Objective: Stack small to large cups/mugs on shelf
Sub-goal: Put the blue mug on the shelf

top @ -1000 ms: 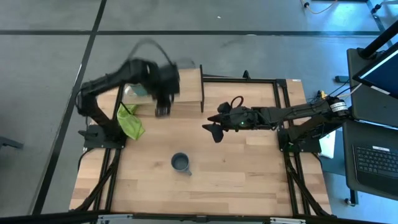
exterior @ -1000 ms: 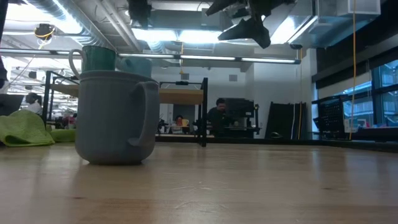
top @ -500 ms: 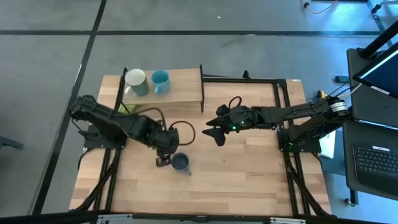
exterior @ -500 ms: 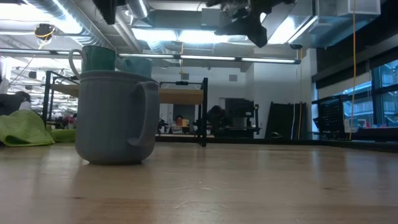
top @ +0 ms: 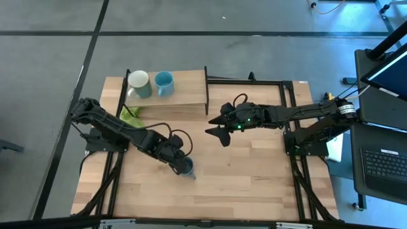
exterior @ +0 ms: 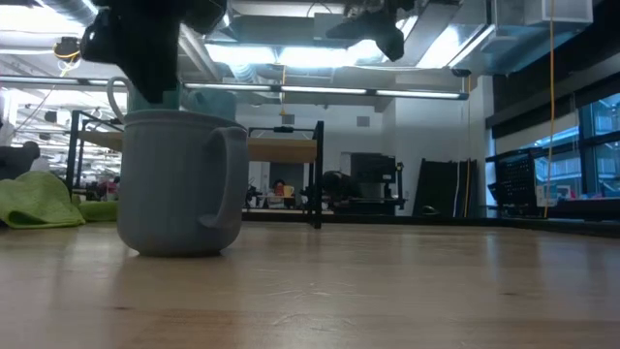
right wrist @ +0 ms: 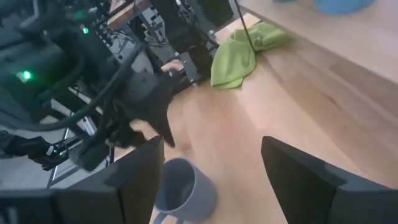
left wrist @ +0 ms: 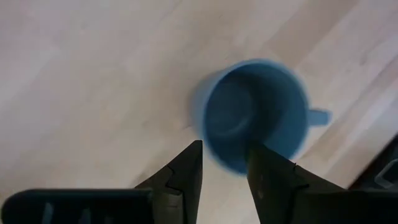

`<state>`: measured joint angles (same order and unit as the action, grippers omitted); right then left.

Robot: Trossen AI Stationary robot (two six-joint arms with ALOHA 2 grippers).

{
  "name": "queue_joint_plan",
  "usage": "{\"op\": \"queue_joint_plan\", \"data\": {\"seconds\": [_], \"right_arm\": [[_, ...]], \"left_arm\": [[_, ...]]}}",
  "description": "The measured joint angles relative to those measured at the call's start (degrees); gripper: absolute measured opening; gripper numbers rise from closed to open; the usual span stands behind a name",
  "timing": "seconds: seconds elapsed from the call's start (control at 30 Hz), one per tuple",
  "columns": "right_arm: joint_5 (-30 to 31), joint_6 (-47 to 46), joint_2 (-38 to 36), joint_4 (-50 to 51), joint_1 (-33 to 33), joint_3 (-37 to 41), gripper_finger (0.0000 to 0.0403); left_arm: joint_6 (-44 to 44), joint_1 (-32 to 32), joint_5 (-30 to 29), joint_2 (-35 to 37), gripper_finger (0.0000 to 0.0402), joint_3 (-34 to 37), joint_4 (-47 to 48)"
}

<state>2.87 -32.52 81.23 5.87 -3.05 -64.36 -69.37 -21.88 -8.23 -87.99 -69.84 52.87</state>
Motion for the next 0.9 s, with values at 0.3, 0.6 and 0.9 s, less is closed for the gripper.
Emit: {"op": "queue_joint_plan", "data": {"seconds": [0.3,0.6,0.9], "right_arm": [[0.0,1.3,0.0,0.1,0.7,-0.1,0.0272],[-0.1,1.4,0.0,0.1,1.6,-0.1,0.0272],[0.0,1.1,0.0,0.1,1.8,-0.1,0.0272]], "left_arm": [[-4.1,0.6,0.0,-0.5,0.0114,2.5,-1.5],[-6.2,0.3,0.7,-0.5,0.0114,5.5,-5.2],[-5.2,0.0,0.6,-2.9,0.0114,5.6,-6.8]]}}
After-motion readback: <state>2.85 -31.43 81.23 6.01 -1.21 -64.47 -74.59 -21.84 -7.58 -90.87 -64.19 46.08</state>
